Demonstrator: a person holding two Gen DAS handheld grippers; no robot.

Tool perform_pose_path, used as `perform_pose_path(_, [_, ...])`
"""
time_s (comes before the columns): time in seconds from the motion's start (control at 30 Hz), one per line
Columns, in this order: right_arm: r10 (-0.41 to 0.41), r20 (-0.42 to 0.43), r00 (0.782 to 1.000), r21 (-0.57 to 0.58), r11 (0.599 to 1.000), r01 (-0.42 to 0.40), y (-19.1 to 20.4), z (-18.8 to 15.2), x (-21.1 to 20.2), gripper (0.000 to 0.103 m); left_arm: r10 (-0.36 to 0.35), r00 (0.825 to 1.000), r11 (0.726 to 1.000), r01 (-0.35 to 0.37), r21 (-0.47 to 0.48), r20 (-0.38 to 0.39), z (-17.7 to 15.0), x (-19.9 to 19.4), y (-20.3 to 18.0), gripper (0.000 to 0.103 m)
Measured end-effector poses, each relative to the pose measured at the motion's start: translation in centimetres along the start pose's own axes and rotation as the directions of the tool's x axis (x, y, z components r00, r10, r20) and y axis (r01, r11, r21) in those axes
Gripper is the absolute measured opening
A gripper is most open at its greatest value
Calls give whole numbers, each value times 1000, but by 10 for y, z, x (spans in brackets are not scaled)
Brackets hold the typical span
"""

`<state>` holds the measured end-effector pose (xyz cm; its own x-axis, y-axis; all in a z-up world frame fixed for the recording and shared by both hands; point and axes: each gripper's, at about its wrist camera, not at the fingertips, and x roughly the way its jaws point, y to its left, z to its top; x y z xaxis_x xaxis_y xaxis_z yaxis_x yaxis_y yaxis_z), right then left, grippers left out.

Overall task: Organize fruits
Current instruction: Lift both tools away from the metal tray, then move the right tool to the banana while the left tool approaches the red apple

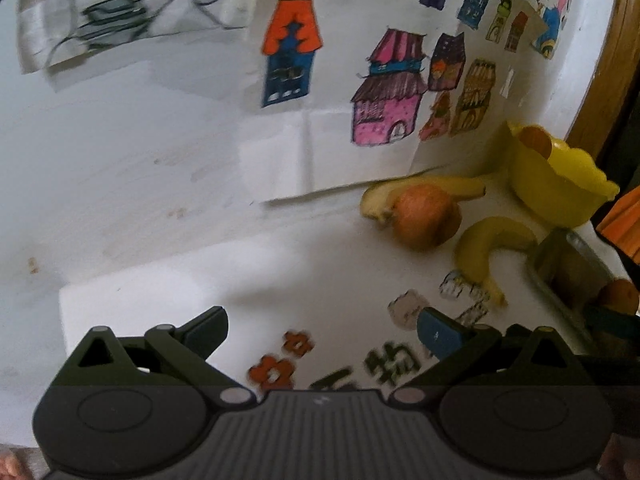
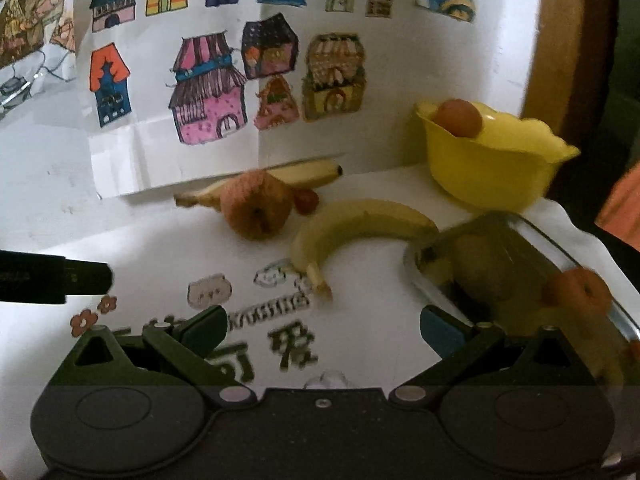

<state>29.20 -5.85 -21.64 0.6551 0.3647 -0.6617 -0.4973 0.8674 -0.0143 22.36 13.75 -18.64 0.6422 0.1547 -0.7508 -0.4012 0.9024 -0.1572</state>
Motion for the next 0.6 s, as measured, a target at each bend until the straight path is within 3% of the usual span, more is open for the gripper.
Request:
perform_pose_path(0.17, [67, 11, 998, -62, 996, -66, -12, 15, 25, 100, -16, 999, 999, 17, -38, 33, 14, 16, -13, 102])
perform_pose_path(0.3, [96, -6, 995, -111, 989, -96, -15, 21, 48, 93, -48, 995, 997, 53, -49, 92, 25, 22, -23, 103])
perform_pose_path(0.6, [142, -31, 989, -129, 981, -145, -23, 29, 80, 87, -129, 983, 990, 120, 73, 127, 48, 35, -54, 103])
